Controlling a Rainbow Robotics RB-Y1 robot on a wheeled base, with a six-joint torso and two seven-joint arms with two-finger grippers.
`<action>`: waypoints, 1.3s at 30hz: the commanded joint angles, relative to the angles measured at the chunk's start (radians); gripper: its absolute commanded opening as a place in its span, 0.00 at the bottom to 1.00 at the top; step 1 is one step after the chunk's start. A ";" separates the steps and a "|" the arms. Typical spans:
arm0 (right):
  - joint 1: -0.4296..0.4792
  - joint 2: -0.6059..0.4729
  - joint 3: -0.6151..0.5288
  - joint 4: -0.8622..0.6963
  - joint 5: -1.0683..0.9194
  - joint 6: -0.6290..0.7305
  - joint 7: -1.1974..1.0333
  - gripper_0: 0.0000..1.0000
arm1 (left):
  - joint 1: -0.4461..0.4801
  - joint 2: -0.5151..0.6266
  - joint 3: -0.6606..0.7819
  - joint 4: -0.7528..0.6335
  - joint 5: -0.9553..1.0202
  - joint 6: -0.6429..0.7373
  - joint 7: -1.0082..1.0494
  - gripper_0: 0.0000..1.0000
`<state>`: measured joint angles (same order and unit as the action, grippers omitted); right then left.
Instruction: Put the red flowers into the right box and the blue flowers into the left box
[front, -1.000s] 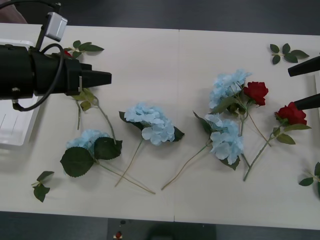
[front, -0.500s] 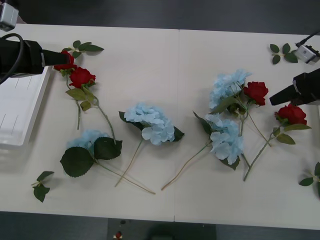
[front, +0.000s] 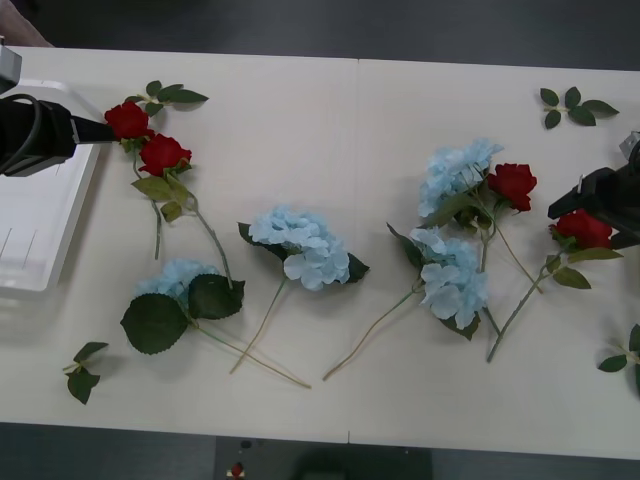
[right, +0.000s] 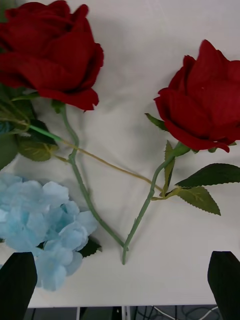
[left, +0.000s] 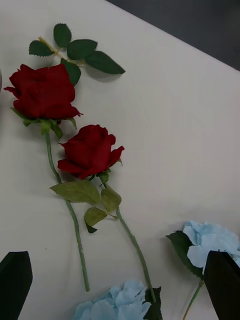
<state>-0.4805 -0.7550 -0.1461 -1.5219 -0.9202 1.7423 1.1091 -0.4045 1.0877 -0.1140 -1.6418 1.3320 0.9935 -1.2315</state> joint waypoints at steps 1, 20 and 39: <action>0.054 0.008 -0.012 -0.032 0.021 -0.055 -0.106 1.00 | -0.091 0.041 -0.050 0.069 -0.016 0.002 0.015 1.00; 0.105 0.077 0.163 -0.029 0.238 -0.185 -0.328 1.00 | -0.356 -0.063 -0.257 0.441 -0.077 -0.010 -0.003 1.00; 0.103 0.125 0.168 0.098 0.248 -0.308 -0.311 1.00 | -0.439 -0.189 -0.409 0.658 -0.151 -0.214 -0.040 1.00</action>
<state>-0.3657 -0.6314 0.0310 -1.4221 -0.6791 1.4424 0.8379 -0.8015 0.9113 -0.5498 -1.0046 1.2000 0.7992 -1.2326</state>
